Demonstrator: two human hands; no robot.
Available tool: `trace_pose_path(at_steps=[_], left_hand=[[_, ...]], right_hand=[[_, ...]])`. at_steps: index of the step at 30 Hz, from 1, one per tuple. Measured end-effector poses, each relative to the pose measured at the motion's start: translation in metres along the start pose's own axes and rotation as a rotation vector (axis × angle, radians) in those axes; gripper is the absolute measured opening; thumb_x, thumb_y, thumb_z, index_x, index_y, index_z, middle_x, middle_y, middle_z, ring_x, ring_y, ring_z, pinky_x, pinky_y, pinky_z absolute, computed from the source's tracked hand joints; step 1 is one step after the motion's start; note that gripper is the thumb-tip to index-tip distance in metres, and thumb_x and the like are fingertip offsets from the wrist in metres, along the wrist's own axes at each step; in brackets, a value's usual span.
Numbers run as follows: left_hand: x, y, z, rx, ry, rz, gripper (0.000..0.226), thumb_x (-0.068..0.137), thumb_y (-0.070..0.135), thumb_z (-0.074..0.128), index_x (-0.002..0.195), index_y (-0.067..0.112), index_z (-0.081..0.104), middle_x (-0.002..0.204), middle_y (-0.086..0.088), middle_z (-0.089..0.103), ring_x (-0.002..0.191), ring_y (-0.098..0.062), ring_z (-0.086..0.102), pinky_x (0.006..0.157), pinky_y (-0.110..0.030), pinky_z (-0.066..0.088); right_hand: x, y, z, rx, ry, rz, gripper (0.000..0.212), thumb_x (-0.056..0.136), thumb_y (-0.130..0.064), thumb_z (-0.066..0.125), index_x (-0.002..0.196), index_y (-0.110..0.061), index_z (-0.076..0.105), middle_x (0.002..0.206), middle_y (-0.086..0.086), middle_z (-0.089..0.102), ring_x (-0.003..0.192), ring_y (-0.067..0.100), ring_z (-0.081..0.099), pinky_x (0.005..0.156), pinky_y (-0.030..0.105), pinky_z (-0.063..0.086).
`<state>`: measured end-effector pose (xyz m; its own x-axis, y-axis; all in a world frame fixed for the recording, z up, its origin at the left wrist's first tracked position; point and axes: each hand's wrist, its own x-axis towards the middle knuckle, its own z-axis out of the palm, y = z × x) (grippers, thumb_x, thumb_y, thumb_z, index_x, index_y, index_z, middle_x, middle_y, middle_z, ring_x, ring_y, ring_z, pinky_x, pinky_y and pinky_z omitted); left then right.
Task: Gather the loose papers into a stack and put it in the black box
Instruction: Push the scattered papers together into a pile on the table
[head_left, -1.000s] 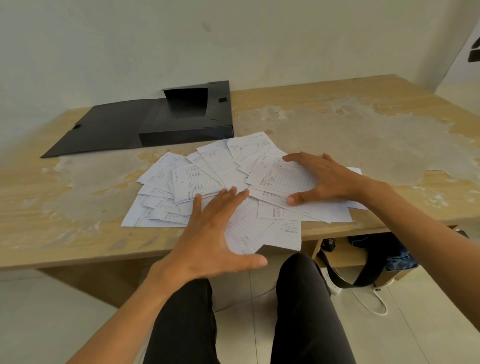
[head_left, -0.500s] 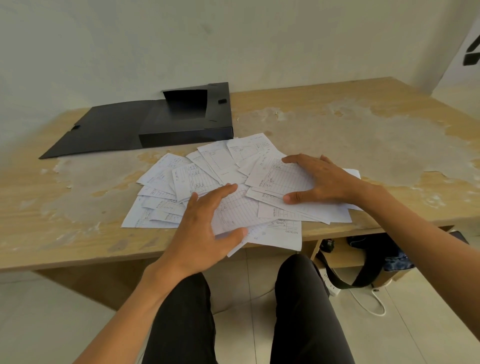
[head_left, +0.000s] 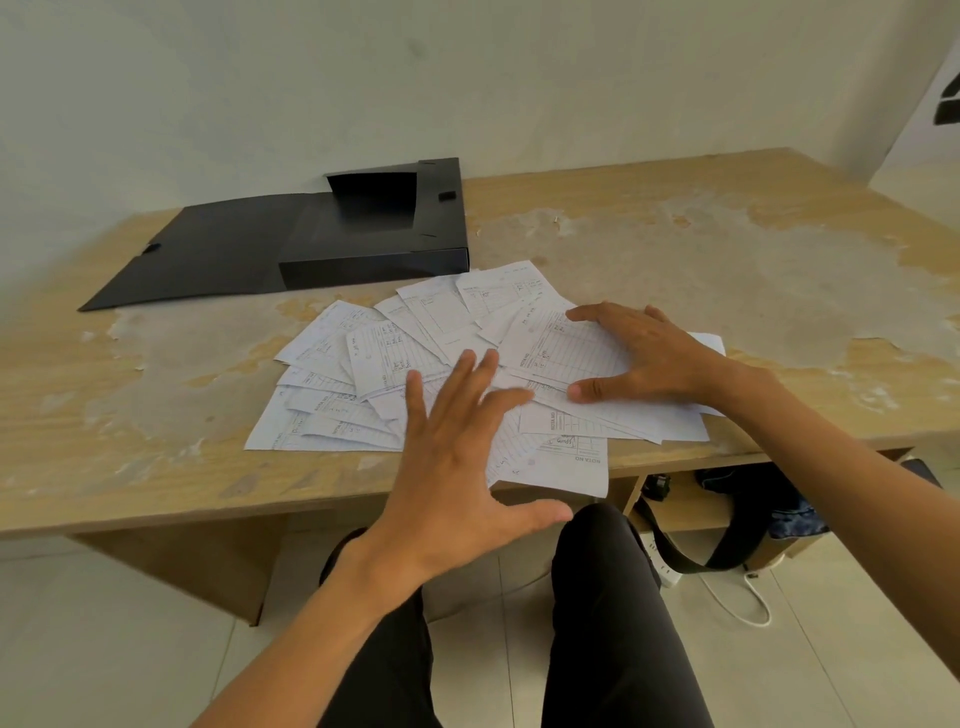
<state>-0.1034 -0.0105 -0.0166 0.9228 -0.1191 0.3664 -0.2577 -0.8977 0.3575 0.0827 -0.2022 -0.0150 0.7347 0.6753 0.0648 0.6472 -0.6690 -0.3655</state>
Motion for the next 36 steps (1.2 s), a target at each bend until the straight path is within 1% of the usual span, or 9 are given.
trace_pose_path(at_steps=[2,5,10,20,23,26,31,33,36], left_hand=[[0.002,0.006,0.007,-0.049,0.060,0.107,0.057,0.069,0.066,0.060,0.116,0.038,0.045,0.155,-0.001,0.029,0.147,-0.014,0.010,0.117,-0.047,-0.010],[0.002,0.008,0.016,-0.048,0.097,0.241,0.027,0.077,0.049,0.063,0.098,0.033,0.064,0.149,-0.005,0.041,0.144,-0.019,0.022,0.117,-0.052,-0.004],[0.000,0.004,0.018,-0.016,0.140,0.270,0.011,0.083,0.034,0.066,0.085,0.028,0.074,0.141,-0.006,0.051,0.140,-0.021,0.033,0.117,-0.056,0.002],[-0.017,-0.016,-0.002,0.050,0.274,0.261,0.008,0.076,0.021,0.069,0.080,0.026,0.074,0.130,-0.005,0.059,0.130,-0.021,0.045,0.115,-0.060,0.013],[-0.024,-0.025,-0.003,0.002,0.284,0.231,0.009,0.077,0.018,0.066,0.083,0.023,0.071,0.123,-0.005,0.062,0.121,-0.022,0.051,0.109,-0.056,0.031],[-0.031,-0.030,-0.001,-0.124,0.311,0.122,0.010,0.078,0.018,0.066,0.085,0.017,0.073,0.114,0.002,0.055,0.110,-0.019,0.052,0.087,-0.039,0.049],[-0.037,-0.031,0.002,-0.119,0.371,-0.063,0.018,0.078,0.027,0.065,0.085,0.016,0.076,0.103,-0.004,0.053,0.101,-0.018,0.047,0.084,-0.012,0.039],[-0.037,-0.031,0.002,-0.095,0.408,-0.113,0.020,0.077,0.030,0.065,0.085,0.016,0.077,0.101,-0.004,0.052,0.100,-0.016,0.045,0.085,-0.014,0.038],[-0.036,-0.032,-0.001,-0.069,0.463,-0.189,0.024,0.078,0.033,0.063,0.087,0.016,0.078,0.096,-0.002,0.052,0.093,-0.018,0.046,0.077,-0.028,0.043]], right_hand=[[0.000,-0.001,0.000,-0.005,-0.003,-0.004,0.104,0.054,-0.086,0.045,0.141,-0.032,0.028,0.152,-0.006,0.032,0.132,0.018,0.037,0.108,0.037,0.016],[-0.001,-0.001,-0.001,-0.003,-0.007,0.001,0.104,0.055,-0.085,0.045,0.142,-0.032,0.027,0.153,-0.006,0.031,0.134,0.017,0.035,0.108,0.037,0.015],[-0.002,-0.004,-0.003,-0.007,-0.010,-0.002,0.097,0.061,-0.076,0.053,0.142,-0.031,0.027,0.153,-0.006,0.030,0.136,0.017,0.034,0.110,0.038,0.014],[-0.002,-0.005,0.000,-0.005,-0.021,0.011,0.097,0.062,-0.077,0.053,0.142,-0.031,0.026,0.153,-0.005,0.030,0.135,0.018,0.034,0.112,0.041,0.013],[0.000,-0.007,0.001,0.006,-0.028,0.011,0.098,0.061,-0.080,0.052,0.142,-0.033,0.025,0.154,-0.006,0.029,0.137,0.018,0.033,0.114,0.043,0.010],[0.001,-0.010,0.002,0.009,-0.031,-0.007,0.099,0.060,-0.081,0.052,0.142,-0.033,0.025,0.153,-0.007,0.029,0.137,0.017,0.033,0.113,0.041,0.011],[0.002,-0.015,0.003,0.021,-0.035,-0.010,0.097,0.061,-0.076,0.054,0.143,-0.032,0.026,0.154,-0.006,0.028,0.137,0.018,0.032,0.114,0.041,0.010],[0.002,-0.016,0.003,0.011,-0.030,-0.006,0.097,0.061,-0.077,0.054,0.142,-0.032,0.026,0.153,-0.006,0.029,0.136,0.019,0.033,0.114,0.041,0.011],[0.003,-0.015,0.004,0.003,-0.011,0.007,0.097,0.061,-0.078,0.053,0.142,-0.030,0.028,0.152,-0.005,0.031,0.135,0.019,0.035,0.113,0.040,0.012]])
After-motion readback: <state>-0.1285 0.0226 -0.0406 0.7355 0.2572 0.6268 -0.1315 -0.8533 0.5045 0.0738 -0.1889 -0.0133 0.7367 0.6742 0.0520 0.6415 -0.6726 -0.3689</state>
